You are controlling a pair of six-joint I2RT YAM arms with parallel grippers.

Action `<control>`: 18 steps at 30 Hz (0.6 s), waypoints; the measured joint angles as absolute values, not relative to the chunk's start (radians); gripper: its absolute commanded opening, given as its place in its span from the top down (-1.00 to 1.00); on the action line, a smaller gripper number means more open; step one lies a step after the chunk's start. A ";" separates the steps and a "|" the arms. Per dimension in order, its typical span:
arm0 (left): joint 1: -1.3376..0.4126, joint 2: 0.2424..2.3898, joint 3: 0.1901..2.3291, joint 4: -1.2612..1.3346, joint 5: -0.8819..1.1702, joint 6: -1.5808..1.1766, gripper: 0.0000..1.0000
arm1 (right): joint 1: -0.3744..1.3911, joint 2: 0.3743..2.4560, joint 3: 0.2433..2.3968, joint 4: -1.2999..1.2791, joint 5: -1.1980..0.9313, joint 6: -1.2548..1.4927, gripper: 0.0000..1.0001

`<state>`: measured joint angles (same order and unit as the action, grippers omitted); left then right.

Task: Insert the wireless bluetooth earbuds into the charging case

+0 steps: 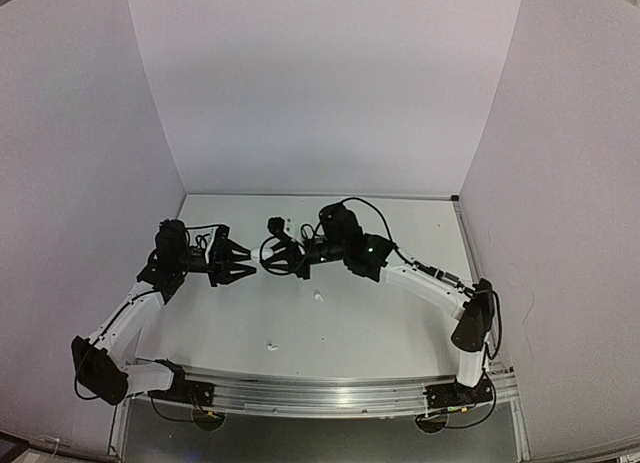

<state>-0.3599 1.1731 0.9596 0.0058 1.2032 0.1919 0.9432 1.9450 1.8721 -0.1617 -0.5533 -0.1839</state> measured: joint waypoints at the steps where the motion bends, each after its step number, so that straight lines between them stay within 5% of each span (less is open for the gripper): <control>1: -0.360 1.174 0.960 0.006 1.203 0.187 0.39 | 0.943 1.945 1.872 -0.162 -0.554 -0.185 1.00; 13: -0.357 1.180 0.960 0.009 1.203 0.173 0.46 | 0.945 1.961 1.887 -0.166 -0.559 -0.198 1.00; 18: -0.355 1.180 0.960 0.007 1.204 0.170 0.89 | 0.948 1.969 1.896 -0.167 -0.565 -0.202 1.00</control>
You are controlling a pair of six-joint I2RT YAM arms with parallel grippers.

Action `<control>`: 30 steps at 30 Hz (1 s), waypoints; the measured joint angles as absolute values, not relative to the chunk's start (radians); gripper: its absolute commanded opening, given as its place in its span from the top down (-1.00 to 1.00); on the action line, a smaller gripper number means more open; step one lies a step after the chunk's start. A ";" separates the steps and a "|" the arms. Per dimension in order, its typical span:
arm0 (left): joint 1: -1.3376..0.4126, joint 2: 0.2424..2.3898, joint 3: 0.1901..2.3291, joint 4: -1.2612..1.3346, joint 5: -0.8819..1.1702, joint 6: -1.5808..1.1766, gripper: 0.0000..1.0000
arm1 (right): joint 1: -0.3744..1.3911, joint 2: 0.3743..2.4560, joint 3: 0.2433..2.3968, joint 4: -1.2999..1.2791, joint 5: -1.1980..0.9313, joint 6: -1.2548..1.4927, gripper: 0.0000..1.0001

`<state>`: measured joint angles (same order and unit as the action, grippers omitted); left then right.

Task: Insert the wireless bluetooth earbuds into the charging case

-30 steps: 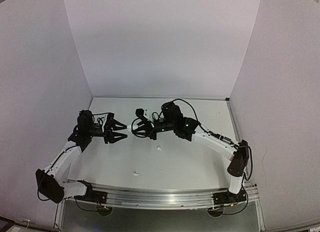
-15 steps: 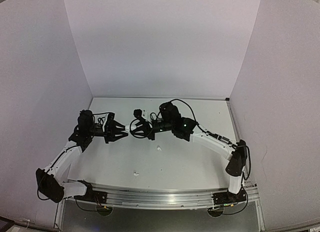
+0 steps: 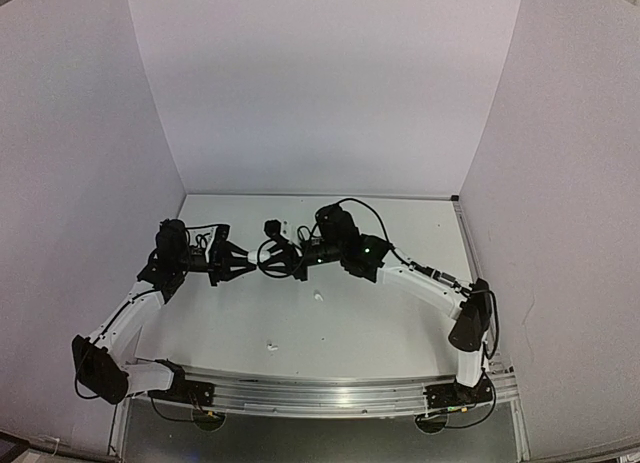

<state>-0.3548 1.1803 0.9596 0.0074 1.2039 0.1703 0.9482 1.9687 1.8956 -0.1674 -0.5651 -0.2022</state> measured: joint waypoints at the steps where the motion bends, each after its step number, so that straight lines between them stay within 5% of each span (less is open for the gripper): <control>1: -0.353 1.181 0.960 0.009 1.204 0.171 0.99 | 0.948 1.972 1.900 -0.169 -0.568 -0.202 1.00; 5: -0.350 1.181 0.960 0.007 1.201 0.166 1.00 | 0.948 1.981 1.911 -0.171 -0.577 -0.200 0.94; 8: -0.349 1.181 0.960 -0.001 1.197 0.171 1.00 | 0.948 1.982 1.911 -0.172 -0.571 -0.186 0.26; 11: -0.352 1.181 0.960 -0.035 1.182 0.208 1.00 | 0.950 1.982 1.911 -0.174 -0.532 -0.164 -0.16; 30: -0.359 1.177 0.991 -0.330 1.126 0.578 1.00 | 0.966 1.982 1.882 -0.191 -0.440 -0.104 -0.15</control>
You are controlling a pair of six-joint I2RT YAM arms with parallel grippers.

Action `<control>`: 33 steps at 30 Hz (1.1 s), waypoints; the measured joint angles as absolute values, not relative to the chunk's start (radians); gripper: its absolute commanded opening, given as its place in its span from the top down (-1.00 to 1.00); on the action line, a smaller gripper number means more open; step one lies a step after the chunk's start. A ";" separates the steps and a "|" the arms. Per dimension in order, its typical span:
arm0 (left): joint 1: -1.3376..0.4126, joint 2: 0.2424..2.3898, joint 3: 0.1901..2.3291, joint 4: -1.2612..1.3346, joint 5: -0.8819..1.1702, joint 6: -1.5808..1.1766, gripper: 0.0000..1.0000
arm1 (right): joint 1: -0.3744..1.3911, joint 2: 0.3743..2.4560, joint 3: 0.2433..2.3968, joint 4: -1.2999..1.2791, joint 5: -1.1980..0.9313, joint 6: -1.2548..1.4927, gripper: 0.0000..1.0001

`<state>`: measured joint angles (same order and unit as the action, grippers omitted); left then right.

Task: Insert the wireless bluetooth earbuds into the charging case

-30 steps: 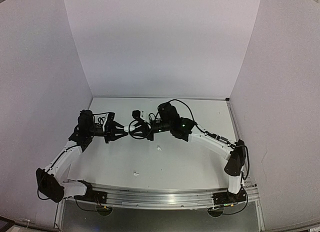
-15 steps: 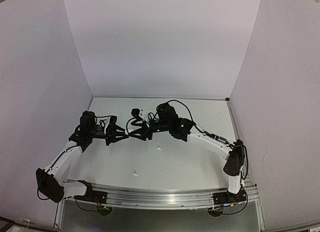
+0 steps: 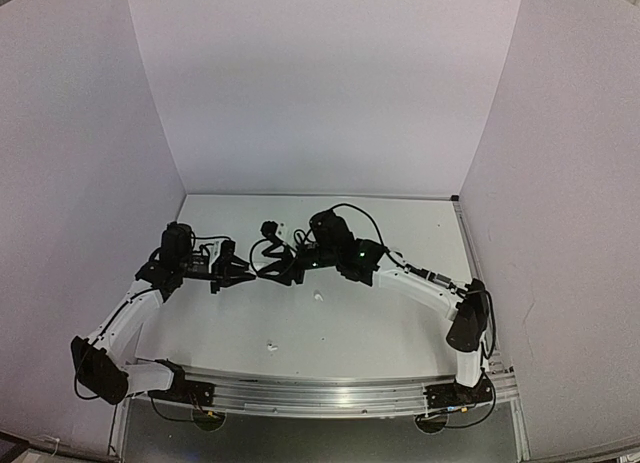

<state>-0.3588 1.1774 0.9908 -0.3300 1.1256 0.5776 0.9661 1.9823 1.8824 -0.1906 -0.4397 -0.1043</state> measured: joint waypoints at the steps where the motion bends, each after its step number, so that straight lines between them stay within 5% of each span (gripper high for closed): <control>1: -0.359 1.177 0.994 -0.340 1.123 0.595 1.00 | 0.966 1.982 1.882 -0.193 -0.441 -0.098 -0.15; 23: -0.356 1.177 0.993 -0.451 1.118 0.698 1.00 | 0.932 2.007 1.892 -0.171 -0.454 0.046 -0.02; 33: -0.360 1.161 0.895 -0.257 1.096 0.442 1.00 | 0.927 2.022 1.898 -0.173 -0.463 0.080 -0.19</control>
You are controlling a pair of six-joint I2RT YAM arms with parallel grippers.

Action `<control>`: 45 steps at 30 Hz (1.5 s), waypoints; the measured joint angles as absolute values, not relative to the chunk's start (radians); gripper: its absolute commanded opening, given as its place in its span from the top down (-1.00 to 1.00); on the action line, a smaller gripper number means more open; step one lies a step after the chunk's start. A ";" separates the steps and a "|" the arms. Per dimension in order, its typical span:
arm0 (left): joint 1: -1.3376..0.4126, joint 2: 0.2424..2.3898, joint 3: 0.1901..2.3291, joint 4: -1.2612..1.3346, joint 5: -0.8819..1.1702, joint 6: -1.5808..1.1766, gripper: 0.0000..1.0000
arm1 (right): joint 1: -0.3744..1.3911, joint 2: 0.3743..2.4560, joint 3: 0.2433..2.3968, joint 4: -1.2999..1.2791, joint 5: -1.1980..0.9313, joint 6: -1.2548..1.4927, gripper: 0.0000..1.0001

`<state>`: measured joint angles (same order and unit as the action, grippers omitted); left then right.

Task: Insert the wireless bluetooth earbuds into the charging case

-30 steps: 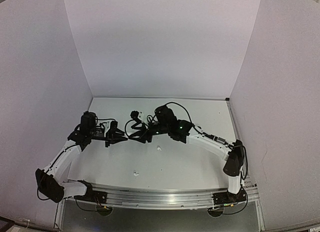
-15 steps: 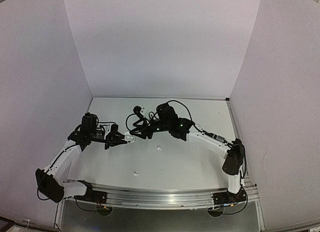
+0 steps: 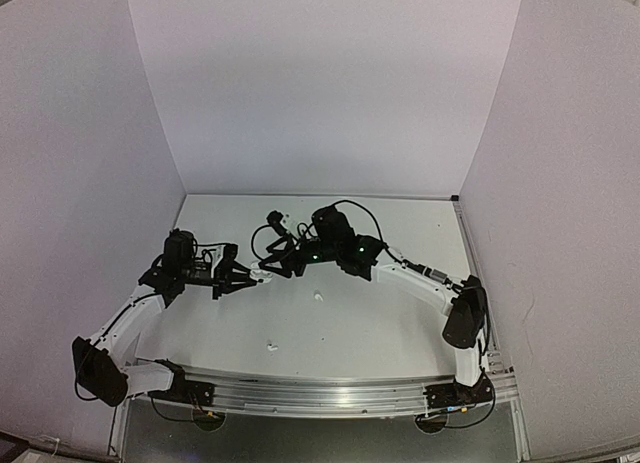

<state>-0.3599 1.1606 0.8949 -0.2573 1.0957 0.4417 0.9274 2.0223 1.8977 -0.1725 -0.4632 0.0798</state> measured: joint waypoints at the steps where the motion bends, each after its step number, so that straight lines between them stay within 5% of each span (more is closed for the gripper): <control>1: -0.360 1.161 0.884 -0.238 1.095 0.410 1.00 | 0.926 2.026 1.899 -0.173 -0.468 0.085 -0.19; 18: -0.360 1.158 0.853 -0.141 1.093 0.238 1.00 | 0.923 2.043 1.920 -0.179 -0.506 0.106 -0.18; 23: -0.360 1.148 0.837 -0.104 1.096 0.210 1.00 | 0.923 2.043 1.920 -0.189 -0.518 0.109 0.29; 35: -0.360 1.128 0.835 -0.124 1.113 0.281 1.00 | 0.923 2.043 1.921 -0.189 -0.564 0.106 0.94; 37: -0.360 1.127 0.834 -0.129 1.121 0.289 0.88 | 0.923 2.043 1.921 -0.189 -0.574 0.098 0.98; 41: -0.360 1.126 0.821 -0.119 1.125 0.286 0.22 | 0.923 2.043 1.921 -0.200 -0.576 0.080 1.00; 45: -0.362 1.126 0.797 -0.083 1.124 0.275 0.10 | 0.924 2.043 1.921 -0.203 -0.554 0.067 1.00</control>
